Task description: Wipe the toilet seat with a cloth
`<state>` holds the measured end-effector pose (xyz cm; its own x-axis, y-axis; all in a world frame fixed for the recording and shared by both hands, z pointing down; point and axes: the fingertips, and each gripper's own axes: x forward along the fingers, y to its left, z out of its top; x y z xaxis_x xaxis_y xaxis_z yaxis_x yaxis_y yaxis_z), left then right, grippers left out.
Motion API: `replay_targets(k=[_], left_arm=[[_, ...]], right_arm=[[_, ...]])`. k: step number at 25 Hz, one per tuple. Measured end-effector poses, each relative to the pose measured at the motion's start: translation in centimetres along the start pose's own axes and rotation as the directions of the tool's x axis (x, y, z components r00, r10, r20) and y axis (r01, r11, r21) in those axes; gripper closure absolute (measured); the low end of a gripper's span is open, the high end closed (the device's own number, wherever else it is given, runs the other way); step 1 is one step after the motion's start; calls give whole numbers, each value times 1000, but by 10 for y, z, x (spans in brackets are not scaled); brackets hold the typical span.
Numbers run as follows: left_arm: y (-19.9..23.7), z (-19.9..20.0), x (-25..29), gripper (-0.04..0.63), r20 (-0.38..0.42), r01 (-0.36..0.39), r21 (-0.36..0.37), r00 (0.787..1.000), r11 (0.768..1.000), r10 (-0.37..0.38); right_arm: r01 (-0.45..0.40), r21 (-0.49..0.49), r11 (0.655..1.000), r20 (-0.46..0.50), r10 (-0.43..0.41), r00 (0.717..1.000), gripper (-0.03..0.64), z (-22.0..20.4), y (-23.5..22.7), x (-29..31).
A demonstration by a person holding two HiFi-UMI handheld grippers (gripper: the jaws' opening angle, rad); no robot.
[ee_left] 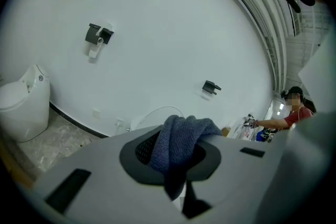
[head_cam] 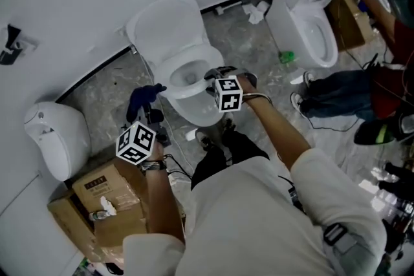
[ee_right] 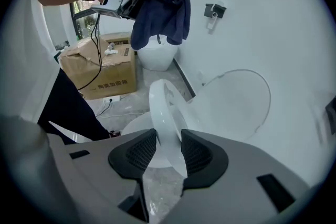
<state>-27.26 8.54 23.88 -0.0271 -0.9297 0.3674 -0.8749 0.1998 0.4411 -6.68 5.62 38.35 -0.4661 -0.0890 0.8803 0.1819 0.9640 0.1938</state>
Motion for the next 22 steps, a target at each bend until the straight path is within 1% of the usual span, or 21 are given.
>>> replay_targets(k=[3, 7, 11, 13, 17, 20, 22], left_arm=[[4, -5, -3, 565, -10, 19, -12, 1000, 1000, -19], [1, -19, -7, 565, -37, 31, 1, 999, 1000, -31], [-2, -30, -6, 565, -54, 30, 6, 998, 1000, -30], [-1, -34, -7, 565, -58, 21, 7, 998, 1000, -21], [-11, -47, -5, 565, -77, 9, -2, 997, 1000, -9], [-24, -56, 2, 565, -85, 29, -17, 996, 999, -31], [-32, -62, 4, 565, -85, 49, -21, 995, 999, -50]], right_arm=[[22, 0, 1000, -10, -22, 1000, 454, -3, 16, 6], [28, 11, 1000, -13, -28, 1000, 449, -16, 41, 12], [33, 15, 999, 24, -33, 999, 443, -28, 56, 17], [8, 17, 1000, 49, -9, 999, 440, -29, 64, 19], [-72, 42, 997, 81, 68, 994, 439, -33, 77, 16], [-97, 39, 994, 103, 93, 990, 439, -43, 85, 23], [-109, 64, 992, 138, 100, 985, 439, -44, 91, 27]])
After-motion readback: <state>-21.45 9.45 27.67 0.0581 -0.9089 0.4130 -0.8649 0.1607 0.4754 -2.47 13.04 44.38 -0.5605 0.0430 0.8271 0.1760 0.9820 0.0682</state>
